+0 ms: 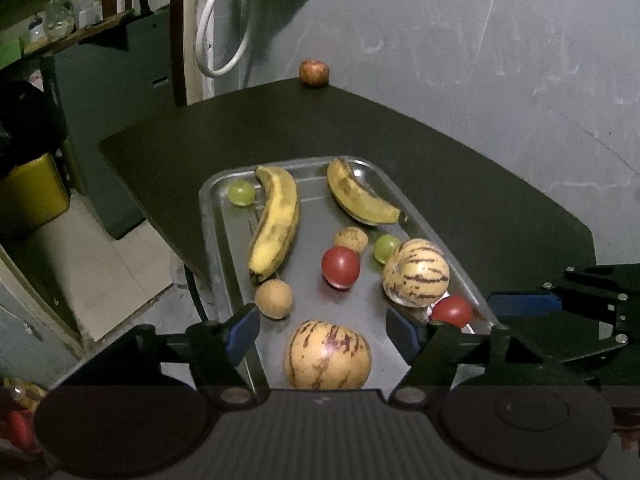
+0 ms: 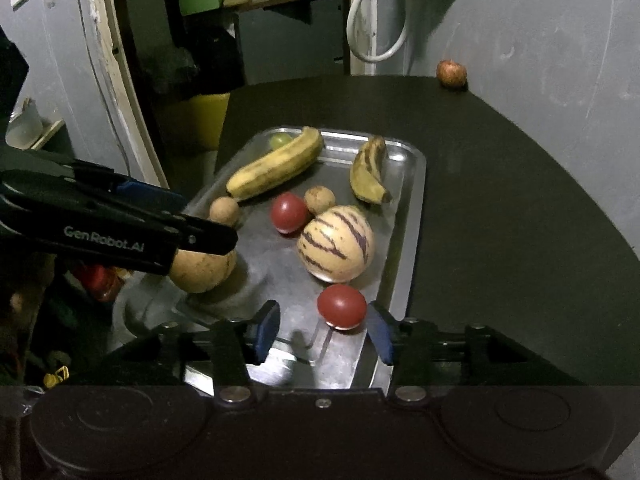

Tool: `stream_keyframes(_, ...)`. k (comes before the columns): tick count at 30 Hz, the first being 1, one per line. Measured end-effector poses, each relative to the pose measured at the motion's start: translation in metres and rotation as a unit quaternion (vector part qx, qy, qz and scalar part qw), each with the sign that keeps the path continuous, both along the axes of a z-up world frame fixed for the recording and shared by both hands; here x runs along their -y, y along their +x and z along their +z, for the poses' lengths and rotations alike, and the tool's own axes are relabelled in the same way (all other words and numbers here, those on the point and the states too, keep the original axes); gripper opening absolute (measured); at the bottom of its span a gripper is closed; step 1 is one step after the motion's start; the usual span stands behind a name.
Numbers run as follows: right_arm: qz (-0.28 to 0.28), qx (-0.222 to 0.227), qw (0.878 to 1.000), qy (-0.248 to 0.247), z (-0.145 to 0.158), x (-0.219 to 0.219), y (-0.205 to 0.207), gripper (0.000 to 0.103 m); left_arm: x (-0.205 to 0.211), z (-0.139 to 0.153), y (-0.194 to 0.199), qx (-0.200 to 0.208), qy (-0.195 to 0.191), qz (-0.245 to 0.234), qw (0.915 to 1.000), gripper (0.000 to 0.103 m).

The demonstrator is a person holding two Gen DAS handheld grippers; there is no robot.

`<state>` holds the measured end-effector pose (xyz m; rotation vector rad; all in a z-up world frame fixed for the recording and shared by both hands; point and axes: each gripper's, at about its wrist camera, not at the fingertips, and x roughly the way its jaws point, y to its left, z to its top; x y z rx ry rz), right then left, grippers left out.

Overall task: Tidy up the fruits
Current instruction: 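Lower the melon into the tray and open the left tool while the right tool releases the tomato, then lift both open tools away from the tray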

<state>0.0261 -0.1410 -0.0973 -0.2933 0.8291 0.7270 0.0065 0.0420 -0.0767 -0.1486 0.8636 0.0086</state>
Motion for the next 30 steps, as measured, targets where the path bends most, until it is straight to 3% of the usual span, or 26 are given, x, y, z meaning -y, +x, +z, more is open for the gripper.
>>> stream_keyframes(7,-0.007,0.016,1.0,0.012,0.018,0.009,-0.001,0.066,0.001,0.016,-0.003,0.018,0.002,0.012,0.9998,0.083)
stream_keyframes(12,-0.008,0.03,0.999,0.017,0.031,0.013,-0.005,0.079,0.0,0.028,-0.006,0.033,0.0,0.021,0.9992,0.096)
stream_keyframes(16,-0.008,0.037,0.999,0.021,0.04,0.018,-0.008,0.082,-0.001,0.038,-0.01,0.046,0.001,0.032,0.9984,0.098)
stream_keyframes(22,-0.012,0.042,0.998,0.034,0.053,0.026,-0.012,0.098,-0.008,0.056,-0.024,0.073,-0.01,0.057,0.9957,0.102)
stream_keyframes(30,-0.047,0.038,0.996,0.059,0.078,0.043,-0.018,0.1,-0.023,0.082,-0.042,0.069,-0.013,0.071,0.995,0.103)
